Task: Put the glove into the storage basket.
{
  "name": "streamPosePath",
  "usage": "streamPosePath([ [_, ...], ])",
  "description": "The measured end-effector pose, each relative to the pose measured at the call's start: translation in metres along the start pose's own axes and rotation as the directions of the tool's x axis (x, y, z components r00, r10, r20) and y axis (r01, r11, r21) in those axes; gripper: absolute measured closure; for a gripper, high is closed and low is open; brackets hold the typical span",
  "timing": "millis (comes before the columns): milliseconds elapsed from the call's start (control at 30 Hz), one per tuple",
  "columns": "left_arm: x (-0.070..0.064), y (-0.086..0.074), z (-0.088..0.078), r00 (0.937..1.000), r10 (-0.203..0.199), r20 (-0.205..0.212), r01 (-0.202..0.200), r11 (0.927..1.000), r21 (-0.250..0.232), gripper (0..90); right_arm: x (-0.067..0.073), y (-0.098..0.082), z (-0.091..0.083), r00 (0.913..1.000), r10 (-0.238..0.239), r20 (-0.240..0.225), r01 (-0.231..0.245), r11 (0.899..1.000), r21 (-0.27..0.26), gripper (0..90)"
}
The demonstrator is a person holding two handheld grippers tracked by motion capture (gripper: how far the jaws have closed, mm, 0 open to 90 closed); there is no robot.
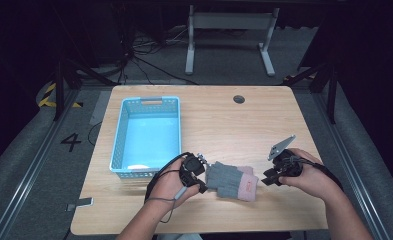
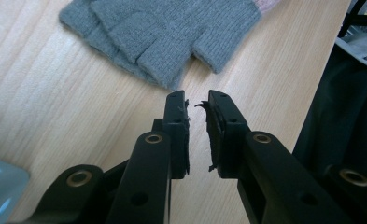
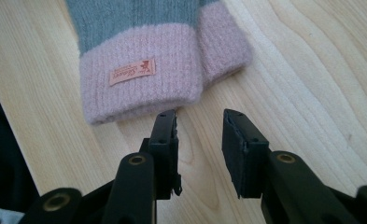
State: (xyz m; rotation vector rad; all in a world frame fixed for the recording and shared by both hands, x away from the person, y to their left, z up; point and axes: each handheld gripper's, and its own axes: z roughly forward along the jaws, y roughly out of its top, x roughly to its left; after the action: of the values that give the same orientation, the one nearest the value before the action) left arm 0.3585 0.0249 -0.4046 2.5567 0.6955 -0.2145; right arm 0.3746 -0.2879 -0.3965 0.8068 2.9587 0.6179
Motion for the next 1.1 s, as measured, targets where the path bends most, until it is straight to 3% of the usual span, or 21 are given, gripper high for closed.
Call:
streamPosePath([
  [333, 0.002, 0.005, 0.02, 0.9983, 0.042, -0.039, -0.042, 0.9991, 0.002, 69.5, 0.001, 0.002, 0.014, 0.9998, -0.019, 0.001, 0.019, 0.999, 0.04, 67.4],
  [900, 0.012, 0.008, 0.033, 0.9982, 0.003, -0.06, -0.001, 0.9989, 0.047, 74.2, 0.004, 0.003, 0.02, 0.9994, -0.033, 0.006, 0.033, 0.998, 0.053, 70.3],
  [1100, 0.01, 0.01, 0.033, 0.9984, 0.024, -0.051, -0.022, 0.9993, 0.031, 74.3, 0.005, 0.004, 0.021, 0.9994, -0.035, 0.004, 0.035, 0.998, 0.054, 71.2],
])
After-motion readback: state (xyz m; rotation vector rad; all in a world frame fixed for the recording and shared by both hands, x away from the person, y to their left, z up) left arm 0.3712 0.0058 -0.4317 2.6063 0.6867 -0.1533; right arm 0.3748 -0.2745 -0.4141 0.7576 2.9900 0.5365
